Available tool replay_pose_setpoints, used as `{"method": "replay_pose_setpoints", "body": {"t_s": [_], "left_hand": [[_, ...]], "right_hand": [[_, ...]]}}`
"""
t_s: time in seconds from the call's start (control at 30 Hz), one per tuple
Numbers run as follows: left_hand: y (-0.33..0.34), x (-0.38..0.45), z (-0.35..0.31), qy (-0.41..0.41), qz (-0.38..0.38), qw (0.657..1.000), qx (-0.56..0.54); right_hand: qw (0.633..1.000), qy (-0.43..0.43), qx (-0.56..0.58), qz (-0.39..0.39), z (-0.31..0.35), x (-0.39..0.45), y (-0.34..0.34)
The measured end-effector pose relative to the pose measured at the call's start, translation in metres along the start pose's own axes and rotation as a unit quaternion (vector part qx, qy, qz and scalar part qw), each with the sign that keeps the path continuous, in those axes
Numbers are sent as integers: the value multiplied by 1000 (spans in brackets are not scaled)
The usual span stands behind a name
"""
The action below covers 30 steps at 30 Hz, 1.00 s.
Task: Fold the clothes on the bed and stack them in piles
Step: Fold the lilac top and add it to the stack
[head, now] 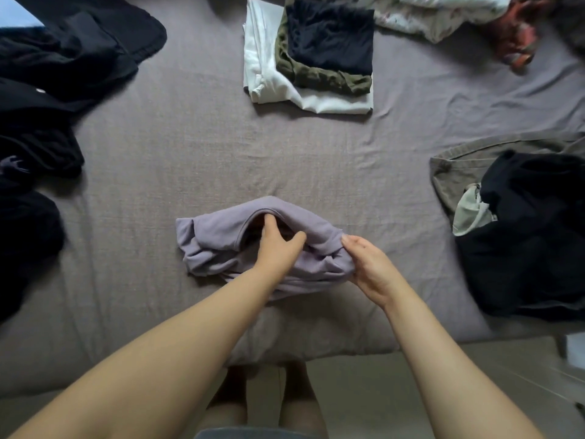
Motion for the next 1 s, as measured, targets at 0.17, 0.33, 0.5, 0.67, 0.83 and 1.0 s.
{"method": "replay_pose_setpoints", "body": {"t_s": [0.17,0.33,0.5,0.67,0.83,1.0], "left_hand": [[3,-8,-6,-3,0,998,-56],[-13,-28,-9,95,-23,984,150],[-38,-43,-21,17,15,1000,2],[-38,-60,-46,5,24,1000,2],[-48,-65,-58,92,68,991,-66],[-42,-75,-32,159,77,974,144]], "right_hand": [[986,-95,-83,-110,-4,-1,-4],[925,-186,-241,-226,-1,-5,-17],[814,-349,-422,-193,-1,-33,-3],[839,-309,-449,-1,-19,-42,32],[957,-196,-213,2,-2,-47,51],[979,-158,-130,20,21,-52,53]]}}
Point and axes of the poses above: each hand's wrist, its own x-axis towards the middle knuckle, its own y-axis out of the palm, z = x × y, the point moved 1 cm from there along x, towards the middle knuckle, and after that the axes turned 3 degrees about x, right-handed, at the moved point
